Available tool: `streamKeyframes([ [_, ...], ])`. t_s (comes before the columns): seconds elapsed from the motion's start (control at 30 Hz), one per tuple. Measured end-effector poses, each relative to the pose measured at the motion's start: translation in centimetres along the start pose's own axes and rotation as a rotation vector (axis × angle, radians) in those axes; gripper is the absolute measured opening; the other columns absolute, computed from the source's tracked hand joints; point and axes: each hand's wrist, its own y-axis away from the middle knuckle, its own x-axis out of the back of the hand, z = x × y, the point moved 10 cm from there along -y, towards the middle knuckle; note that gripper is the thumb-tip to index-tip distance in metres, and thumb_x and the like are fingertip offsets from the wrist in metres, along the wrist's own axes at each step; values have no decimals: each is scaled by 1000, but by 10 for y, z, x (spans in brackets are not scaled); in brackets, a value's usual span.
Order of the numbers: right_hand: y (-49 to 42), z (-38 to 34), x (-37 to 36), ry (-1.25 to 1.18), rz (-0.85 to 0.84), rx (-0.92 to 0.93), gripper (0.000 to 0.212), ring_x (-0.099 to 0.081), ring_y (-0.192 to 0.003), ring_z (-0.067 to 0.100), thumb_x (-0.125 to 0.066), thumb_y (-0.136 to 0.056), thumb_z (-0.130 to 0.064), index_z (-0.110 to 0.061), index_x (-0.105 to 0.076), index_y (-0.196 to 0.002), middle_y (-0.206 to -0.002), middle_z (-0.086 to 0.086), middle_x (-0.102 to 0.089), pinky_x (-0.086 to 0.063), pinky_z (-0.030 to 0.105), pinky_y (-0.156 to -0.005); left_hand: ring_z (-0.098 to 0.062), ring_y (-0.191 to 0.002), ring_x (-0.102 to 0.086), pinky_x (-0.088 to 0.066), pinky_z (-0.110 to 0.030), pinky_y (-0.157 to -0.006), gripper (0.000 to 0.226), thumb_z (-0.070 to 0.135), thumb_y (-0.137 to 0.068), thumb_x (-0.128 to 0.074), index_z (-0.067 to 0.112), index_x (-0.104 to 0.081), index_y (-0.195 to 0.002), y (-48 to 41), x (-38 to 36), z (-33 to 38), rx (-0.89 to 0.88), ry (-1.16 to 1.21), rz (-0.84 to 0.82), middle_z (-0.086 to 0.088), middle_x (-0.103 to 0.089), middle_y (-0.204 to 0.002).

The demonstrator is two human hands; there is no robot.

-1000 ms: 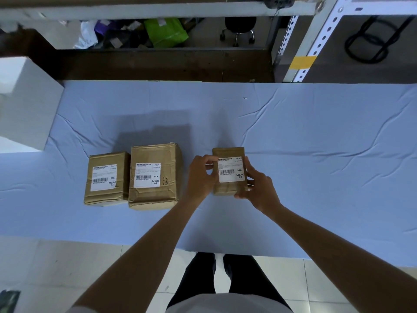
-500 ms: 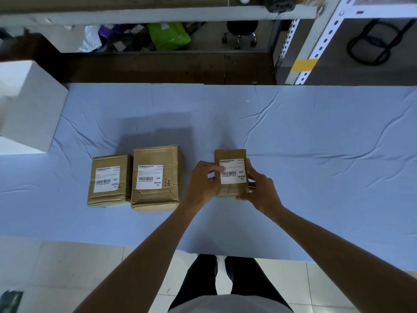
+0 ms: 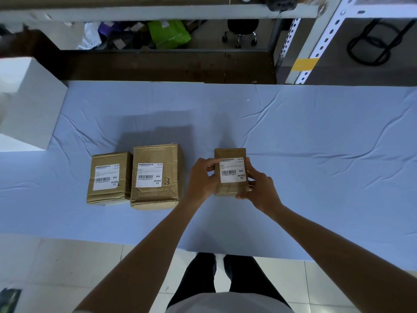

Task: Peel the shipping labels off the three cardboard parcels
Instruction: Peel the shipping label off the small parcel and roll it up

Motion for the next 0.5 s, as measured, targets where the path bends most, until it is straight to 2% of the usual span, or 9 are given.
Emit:
streamKeyframes([
  [0.07,0,-1,0,22,1,5,110,-67,-88,14,-79,-67,7,-28,-20,-153,-108,-1,-69,-50,4,-68,-17,-110,-60,-47,-2,-67,27,6,-85,-67,11,-66,-111,-2,-1,0,-6,-1,-6,-6,-55,-117],
  [0.17,-1,-3,0,44,-5,4,111,-66,-89,12,-79,-67,6,-28,-18,-153,-109,-3,-68,-49,4,-69,-15,-105,-59,-50,-10,-71,2,10,-80,-72,11,-72,-81,1,-8,-6,43,-11,-41,-3,-53,-113],
  [0.2,-1,-3,-1,39,-8,-1,111,-67,-91,13,-79,-67,6,-29,-18,-153,-109,-3,-68,-50,6,-71,-14,-104,-59,-52,-13,-74,4,9,-81,-71,12,-71,-78,2,-8,-7,38,-20,-37,-3,-54,-112],
  [0.27,1,-1,0,27,-5,-10,111,-68,-95,16,-78,-68,7,-29,-17,-153,-110,-2,-68,-51,8,-73,-15,-98,-63,-52,-12,-74,6,9,-85,-67,14,-69,-87,1,-2,-2,-14,23,-20,-3,-60,-106],
  [0.33,1,0,-1,18,-3,-17,110,-68,-95,16,-78,-69,7,-30,-18,-153,-112,-2,-68,-51,8,-73,-11,-84,-66,-53,-11,-65,11,11,-86,-68,16,-62,-94,-2,7,1,-33,118,12,1,-65,-94],
  [0.4,2,0,-1,10,5,-15,109,-67,-92,15,-77,-69,7,-29,-18,-153,-110,-2,-67,-49,3,-67,-10,-77,-67,-57,-19,-63,14,16,-86,-69,21,-59,-95,-4,12,0,-22,145,54,4,-67,-89],
  [0.5,2,1,-1,13,15,-12,107,-65,-80,6,-76,-70,7,-30,-18,-153,-104,-2,-68,-46,1,-60,-14,-76,-69,-60,-34,-68,10,26,-87,-67,25,-61,-94,-5,11,3,-19,73,126,2,-70,-87],
])
